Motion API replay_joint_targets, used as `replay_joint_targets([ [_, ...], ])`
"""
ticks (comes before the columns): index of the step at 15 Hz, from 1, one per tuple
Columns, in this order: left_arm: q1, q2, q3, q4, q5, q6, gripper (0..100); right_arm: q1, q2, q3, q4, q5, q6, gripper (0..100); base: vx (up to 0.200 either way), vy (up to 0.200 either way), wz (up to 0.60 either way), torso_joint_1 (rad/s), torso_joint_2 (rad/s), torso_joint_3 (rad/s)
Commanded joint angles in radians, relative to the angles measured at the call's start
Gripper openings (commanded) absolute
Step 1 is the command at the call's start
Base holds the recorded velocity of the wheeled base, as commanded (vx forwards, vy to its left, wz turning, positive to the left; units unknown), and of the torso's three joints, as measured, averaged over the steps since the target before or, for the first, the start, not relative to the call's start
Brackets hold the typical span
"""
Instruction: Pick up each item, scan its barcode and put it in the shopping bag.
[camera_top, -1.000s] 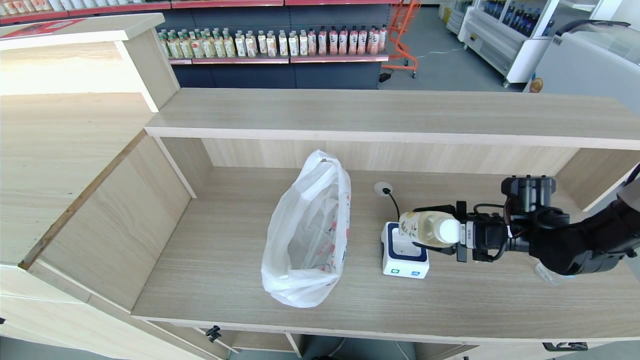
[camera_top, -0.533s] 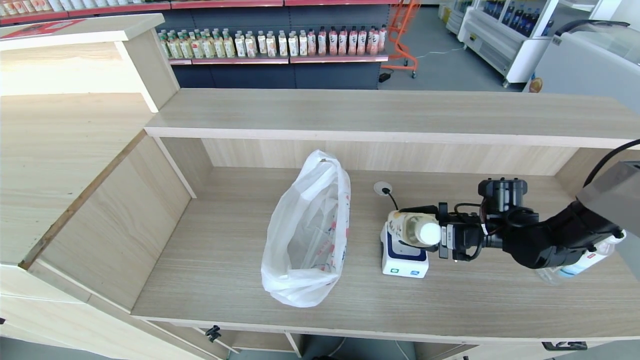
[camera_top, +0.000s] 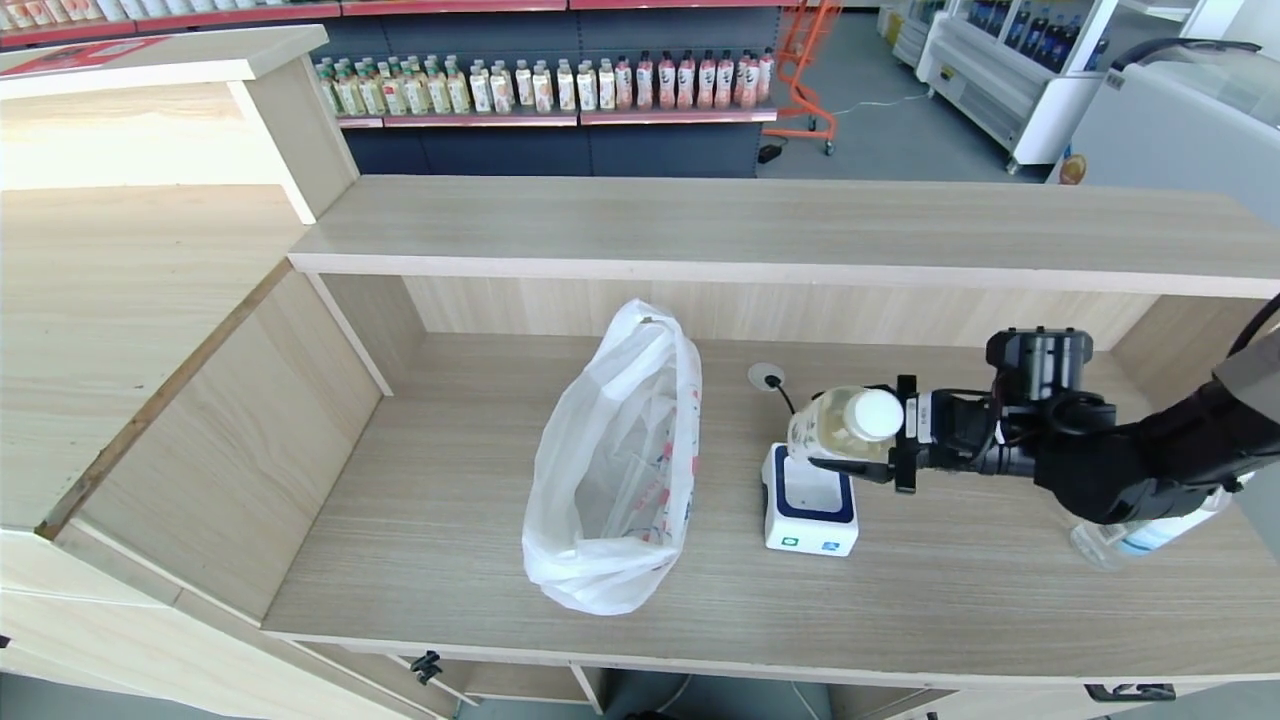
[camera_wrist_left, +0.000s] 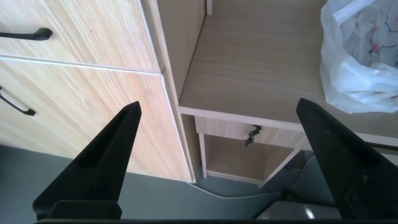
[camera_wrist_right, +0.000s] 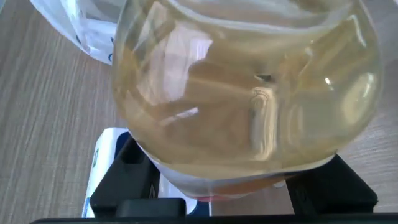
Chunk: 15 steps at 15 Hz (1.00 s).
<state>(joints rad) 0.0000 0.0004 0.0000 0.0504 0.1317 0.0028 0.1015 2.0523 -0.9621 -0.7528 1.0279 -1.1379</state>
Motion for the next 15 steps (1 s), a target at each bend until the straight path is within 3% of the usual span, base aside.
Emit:
replay_joint_targets([
  [1,0.0,0.0,0.0,0.0,0.0,0.0,100,-0.02,-0.284,0.049,-0.008,-0.025,0.346,0,0.0,0.0,0.0,0.0,0.0,0.0],
  [2,0.0,0.0,0.0,0.0,0.0,0.0,100,-0.016,-0.345,0.052,-0.007,-0.078,0.466,0,0.0,0.0,0.0,0.0,0.0,0.0],
  [3,0.0,0.0,0.0,0.0,0.0,0.0,100,-0.014,-0.356,0.056,-0.007,-0.089,0.492,0,0.0,0.0,0.0,0.0,0.0,0.0],
  [4,0.0,0.0,0.0,0.0,0.0,0.0,100,0.029,-0.439,0.106,-0.005,-0.216,0.705,0,0.0,0.0,0.0,0.0,0.0,0.0],
  [5,0.0,0.0,0.0,0.0,0.0,0.0,100,0.057,-0.472,0.146,-0.007,-0.312,0.805,0,0.0,0.0,0.0,0.0,0.0,0.0],
  [7,0.0,0.0,0.0,0.0,0.0,0.0,100,0.081,-0.509,0.203,-0.008,-0.407,0.899,0,0.0,0.0,0.0,0.0,0.0,0.0],
  [15,0.0,0.0,0.0,0.0,0.0,0.005,100,0.089,-0.517,0.263,-0.007,-0.431,0.991,0,0.0,0.0,0.0,0.0,0.0,0.0],
])
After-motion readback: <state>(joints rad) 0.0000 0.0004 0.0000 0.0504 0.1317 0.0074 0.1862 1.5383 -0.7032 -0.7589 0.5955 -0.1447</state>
